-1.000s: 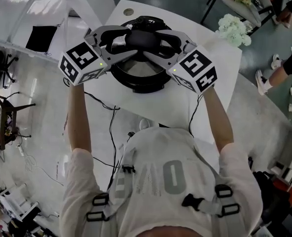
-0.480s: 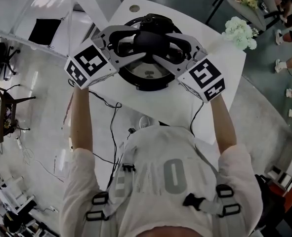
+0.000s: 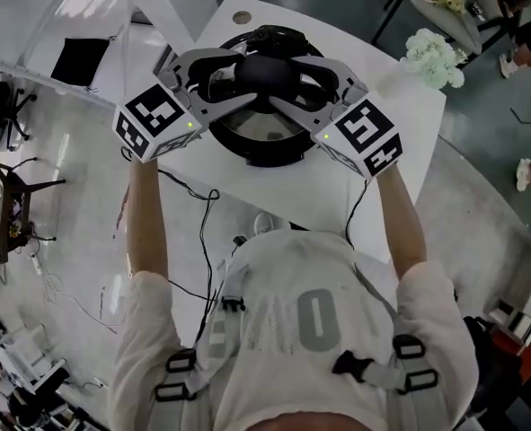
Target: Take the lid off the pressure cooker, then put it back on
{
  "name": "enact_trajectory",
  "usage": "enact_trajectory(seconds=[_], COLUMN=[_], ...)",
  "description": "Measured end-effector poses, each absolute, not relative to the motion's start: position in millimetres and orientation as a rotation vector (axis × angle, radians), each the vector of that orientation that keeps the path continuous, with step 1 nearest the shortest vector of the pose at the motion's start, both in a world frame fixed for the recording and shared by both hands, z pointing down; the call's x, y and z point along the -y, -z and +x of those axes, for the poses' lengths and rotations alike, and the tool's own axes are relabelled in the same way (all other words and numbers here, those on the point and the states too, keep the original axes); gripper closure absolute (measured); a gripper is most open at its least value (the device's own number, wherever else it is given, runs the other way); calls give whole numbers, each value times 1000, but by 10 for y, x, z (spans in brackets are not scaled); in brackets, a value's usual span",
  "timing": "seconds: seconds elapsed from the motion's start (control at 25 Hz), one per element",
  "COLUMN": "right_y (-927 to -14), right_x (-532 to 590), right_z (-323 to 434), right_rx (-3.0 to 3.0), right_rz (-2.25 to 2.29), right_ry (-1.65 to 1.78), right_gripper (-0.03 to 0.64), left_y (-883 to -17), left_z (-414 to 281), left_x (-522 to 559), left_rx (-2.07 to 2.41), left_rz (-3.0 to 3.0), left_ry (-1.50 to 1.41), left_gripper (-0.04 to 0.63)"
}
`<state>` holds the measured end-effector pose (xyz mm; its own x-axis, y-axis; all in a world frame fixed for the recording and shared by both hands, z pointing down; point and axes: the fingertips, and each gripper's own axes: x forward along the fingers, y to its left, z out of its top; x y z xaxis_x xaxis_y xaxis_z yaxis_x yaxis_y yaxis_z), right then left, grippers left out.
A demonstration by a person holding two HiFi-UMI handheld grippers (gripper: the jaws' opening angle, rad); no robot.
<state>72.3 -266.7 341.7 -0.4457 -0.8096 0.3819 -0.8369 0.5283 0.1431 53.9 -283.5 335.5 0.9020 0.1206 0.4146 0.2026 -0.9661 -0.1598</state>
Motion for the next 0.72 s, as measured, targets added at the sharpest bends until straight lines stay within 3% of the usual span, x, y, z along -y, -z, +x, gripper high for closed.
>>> enact_trajectory(seconds=[0.72], right_y=[-3478], right_x=[2581], right_z=[777], right_rx=[2360], right_rz=[1382], right_ry=[-75], right_gripper=[360], left_y=[-3388], left_z=[556], left_x=[2789], left_rx=[284], left_rz=[-2924], left_ry=[541], left_gripper=[337])
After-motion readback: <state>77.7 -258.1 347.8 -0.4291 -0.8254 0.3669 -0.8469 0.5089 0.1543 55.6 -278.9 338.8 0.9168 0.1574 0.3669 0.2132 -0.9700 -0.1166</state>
